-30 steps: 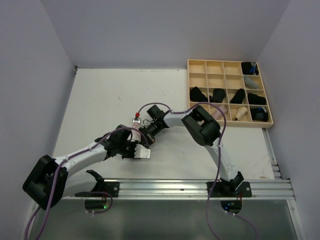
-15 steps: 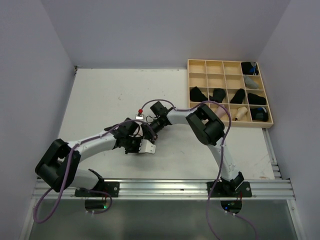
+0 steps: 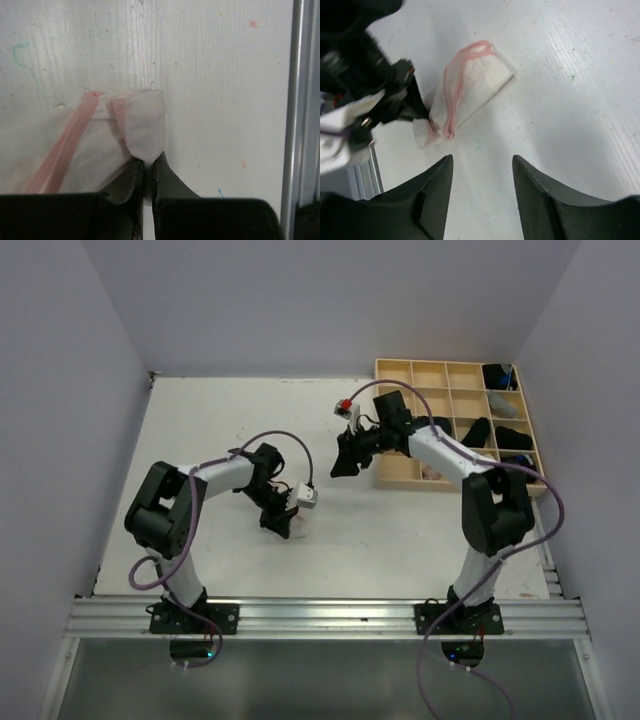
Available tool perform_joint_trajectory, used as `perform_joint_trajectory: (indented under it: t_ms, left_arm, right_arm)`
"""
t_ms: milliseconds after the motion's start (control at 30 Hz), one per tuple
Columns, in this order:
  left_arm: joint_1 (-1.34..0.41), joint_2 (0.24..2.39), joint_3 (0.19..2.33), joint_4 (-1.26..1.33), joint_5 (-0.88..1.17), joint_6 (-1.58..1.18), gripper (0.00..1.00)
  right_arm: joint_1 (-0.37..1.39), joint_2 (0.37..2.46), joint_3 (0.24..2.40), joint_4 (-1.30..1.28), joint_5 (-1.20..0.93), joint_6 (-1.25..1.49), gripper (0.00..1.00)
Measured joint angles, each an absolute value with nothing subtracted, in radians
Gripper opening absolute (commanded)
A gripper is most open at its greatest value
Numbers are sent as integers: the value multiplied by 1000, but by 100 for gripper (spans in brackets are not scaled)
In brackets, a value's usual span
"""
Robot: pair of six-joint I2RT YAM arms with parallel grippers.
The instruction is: Roll the underwear
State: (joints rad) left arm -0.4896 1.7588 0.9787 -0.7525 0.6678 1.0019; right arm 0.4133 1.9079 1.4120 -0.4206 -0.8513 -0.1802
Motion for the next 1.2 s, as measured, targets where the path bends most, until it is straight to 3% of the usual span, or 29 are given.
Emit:
perform_joint_trajectory:
  t_ms: [133,333,533,667,1200]
  left_arm:
    - [-422,1913,1114,-916,788,1016,0]
    - [-394,2123,1274,-1181,907,1014,0]
    - [-395,2233,1299,-1347,910,1014,0]
    - [-395,2244,1299,-1370,894,1013,0]
    - [-384,2244,1292,-1371,875,986,0]
  right_arm:
    - [440,1685,1278,-442,-796,-286,43]
    - [654,1551,1209,-458,-685,-448,47]
    - [886,1616,1159,-419,-583,-569,58]
    - [938,1684,1131,-376,-551,-614,60]
    - [1059,1841,1073,-145,-503,-648,58]
